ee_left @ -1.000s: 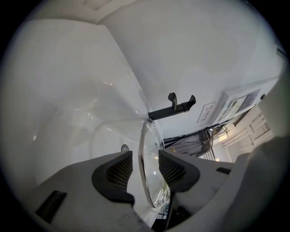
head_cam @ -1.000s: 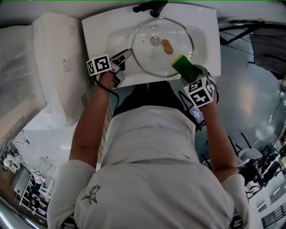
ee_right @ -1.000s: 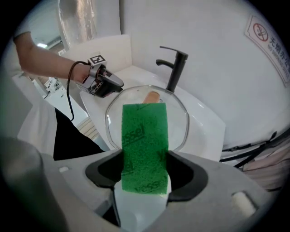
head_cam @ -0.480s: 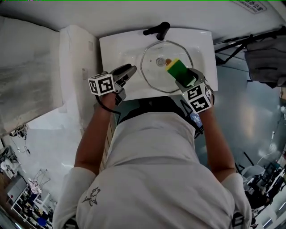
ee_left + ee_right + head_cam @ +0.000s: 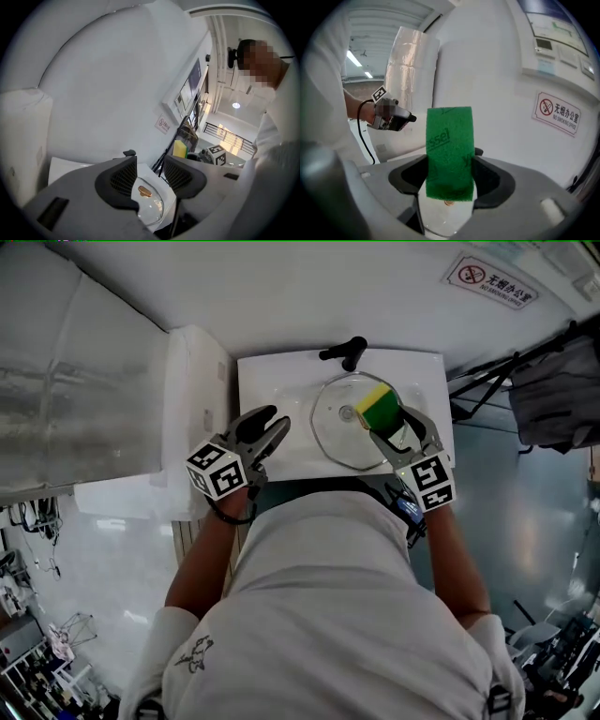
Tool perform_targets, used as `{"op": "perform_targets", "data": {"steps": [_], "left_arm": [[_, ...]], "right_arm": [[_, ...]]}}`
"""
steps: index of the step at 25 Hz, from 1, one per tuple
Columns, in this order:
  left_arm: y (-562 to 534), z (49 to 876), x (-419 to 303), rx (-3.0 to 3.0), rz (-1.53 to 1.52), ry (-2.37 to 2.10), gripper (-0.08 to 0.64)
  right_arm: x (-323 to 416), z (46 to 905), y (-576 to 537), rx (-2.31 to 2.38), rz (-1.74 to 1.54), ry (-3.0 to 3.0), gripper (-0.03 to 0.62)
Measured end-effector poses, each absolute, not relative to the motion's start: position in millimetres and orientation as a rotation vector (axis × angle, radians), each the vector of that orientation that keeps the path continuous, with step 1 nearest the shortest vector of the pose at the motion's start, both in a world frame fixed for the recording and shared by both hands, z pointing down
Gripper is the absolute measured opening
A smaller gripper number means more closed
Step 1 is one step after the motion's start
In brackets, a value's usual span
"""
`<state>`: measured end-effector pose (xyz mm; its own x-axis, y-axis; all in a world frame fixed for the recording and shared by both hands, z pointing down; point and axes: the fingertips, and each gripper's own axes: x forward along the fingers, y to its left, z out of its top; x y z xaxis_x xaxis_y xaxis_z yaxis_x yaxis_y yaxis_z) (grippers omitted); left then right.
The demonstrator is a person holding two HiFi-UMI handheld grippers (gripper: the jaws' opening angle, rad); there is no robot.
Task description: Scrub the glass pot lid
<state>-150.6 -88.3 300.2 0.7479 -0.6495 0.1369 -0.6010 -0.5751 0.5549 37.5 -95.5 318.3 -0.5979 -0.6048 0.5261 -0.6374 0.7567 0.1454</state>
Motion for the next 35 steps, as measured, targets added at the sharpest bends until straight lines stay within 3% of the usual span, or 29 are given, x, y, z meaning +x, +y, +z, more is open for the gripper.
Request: {"op": "perform_targets", "data": {"steps": [7,15,26,35], "left_arm": [[-59,243,-152,2.513,-0.127,-0.999,0.135],[-52,218,-159,2.591,-0.138,-1.066,-0.002],[-19,190,-147,2.625,-0.172,-1.105,-0.002],[30,196,-77,2.650,-0.118,-1.101,-0.002]], "right_arm": [[30,279,-79,1.014,0.081,-2.503,0.293],[21,259,-71,1.034,0.060,-2.554,0.291],[44,246,-50,1.009,0.052,-2.582,0.293],[100,261,5,0.942,0.037,-2.609,0.291]]}}
